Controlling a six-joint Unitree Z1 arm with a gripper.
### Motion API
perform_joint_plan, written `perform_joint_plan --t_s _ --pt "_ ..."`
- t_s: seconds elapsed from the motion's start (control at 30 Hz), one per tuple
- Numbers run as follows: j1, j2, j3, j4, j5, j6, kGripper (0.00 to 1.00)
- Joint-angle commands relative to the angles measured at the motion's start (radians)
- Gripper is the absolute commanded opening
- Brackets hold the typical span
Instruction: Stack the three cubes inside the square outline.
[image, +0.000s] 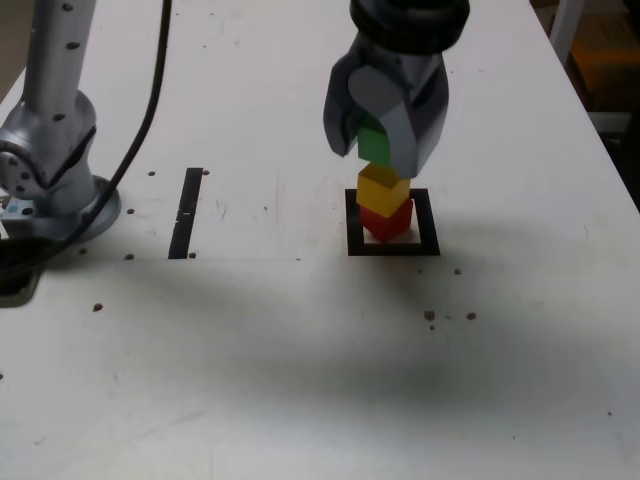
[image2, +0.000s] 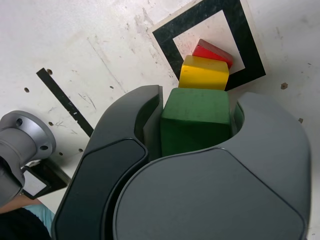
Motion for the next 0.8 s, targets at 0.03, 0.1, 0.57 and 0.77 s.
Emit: perform_joint_plan --t_s 0.03,0.1,0.57,0.77 --pt "0.0 0.013 0.006 -0.01 -0.005 0.004 0.22" --pt "0.0 0.02 0.011 -0.017 -0.008 0.007 0.22" --pt "0.014 0.036 0.054 -0.052 -0.006 0.026 0.38" --pt "0.019 0.034 0.056 -0.052 -0.003 0.032 0.53"
